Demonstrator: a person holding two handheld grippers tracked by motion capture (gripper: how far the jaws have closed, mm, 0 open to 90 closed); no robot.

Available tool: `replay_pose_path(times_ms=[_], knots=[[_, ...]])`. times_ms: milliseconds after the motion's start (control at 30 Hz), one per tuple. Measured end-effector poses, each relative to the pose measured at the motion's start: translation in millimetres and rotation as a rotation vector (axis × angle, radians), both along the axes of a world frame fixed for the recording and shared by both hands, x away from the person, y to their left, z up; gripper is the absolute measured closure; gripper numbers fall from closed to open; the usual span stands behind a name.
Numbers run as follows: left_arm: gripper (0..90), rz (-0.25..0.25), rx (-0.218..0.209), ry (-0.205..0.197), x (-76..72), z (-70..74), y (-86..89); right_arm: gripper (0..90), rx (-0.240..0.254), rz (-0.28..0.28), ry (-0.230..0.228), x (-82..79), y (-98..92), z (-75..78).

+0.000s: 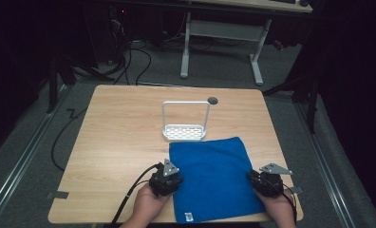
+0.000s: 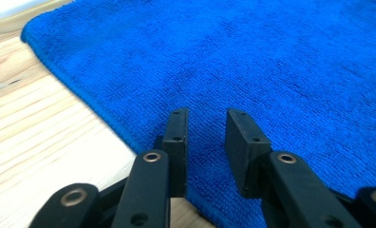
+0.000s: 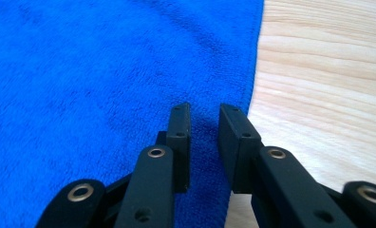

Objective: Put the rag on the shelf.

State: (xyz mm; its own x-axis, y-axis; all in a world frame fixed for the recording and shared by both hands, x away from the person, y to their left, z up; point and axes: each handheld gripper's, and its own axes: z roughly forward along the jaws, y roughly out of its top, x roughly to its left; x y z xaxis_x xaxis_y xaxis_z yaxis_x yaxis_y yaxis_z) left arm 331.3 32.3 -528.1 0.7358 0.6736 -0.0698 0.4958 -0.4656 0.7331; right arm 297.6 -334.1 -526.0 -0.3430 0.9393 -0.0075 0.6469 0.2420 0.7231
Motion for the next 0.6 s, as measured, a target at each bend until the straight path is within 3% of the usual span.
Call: replay_pose_path(times_ms=[300, 600], knots=[[71.2, 0.030, -0.003, 0.023, 2.2, 1.1, 26.7, 75.8, -0.021, 0.100, 0.000, -19.4, 33.0, 0.4], [71.3, 0.057, 0.003, 0.026, -4.7, 1.4, 53.7, 75.0, -0.014, 0.134, -0.001, -24.3, 51.0, -0.3]])
